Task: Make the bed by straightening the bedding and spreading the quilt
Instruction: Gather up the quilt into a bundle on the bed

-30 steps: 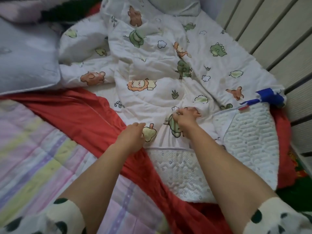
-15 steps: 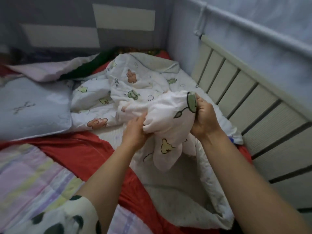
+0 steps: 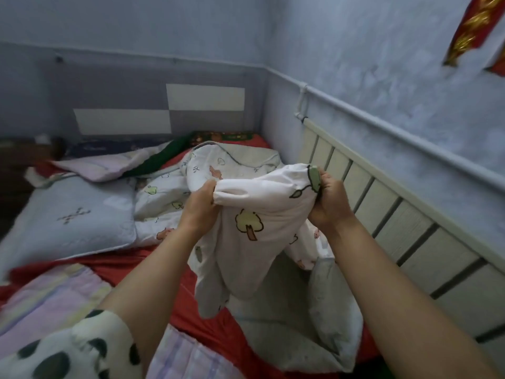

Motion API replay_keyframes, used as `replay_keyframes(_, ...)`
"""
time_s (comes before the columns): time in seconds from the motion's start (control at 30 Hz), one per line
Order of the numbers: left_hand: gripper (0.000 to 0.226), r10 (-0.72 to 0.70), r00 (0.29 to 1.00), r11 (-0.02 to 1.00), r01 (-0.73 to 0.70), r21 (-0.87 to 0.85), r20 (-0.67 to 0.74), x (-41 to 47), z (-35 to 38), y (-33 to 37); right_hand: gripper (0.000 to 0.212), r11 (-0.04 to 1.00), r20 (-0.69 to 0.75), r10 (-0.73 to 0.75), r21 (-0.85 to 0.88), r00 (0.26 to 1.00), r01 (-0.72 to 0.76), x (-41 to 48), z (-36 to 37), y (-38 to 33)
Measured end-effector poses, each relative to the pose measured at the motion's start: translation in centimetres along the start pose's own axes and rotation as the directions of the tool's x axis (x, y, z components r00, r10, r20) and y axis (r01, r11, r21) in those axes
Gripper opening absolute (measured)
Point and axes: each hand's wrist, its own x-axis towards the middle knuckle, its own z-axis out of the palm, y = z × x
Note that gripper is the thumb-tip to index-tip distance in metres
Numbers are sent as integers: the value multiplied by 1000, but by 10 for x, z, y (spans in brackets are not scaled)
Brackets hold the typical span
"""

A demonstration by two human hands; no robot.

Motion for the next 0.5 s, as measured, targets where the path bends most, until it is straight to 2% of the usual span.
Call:
replay_keyframes(0.13,6,57,998,995,-54,78,-35,-18,-40,24,27,998,51,-21,-52,998,24,-23,20,-17)
replay_keyframes(0.27,6,77,997,988,-73,136,-25,-51,-74,42,25,995,79,-54,-81,995,60,-60,41,-29)
replay_keyframes(0.5,13,95,995,986,-98,137,24,-140,-126,70,19,993,100,-100,-52,990,106,-159,76,-29)
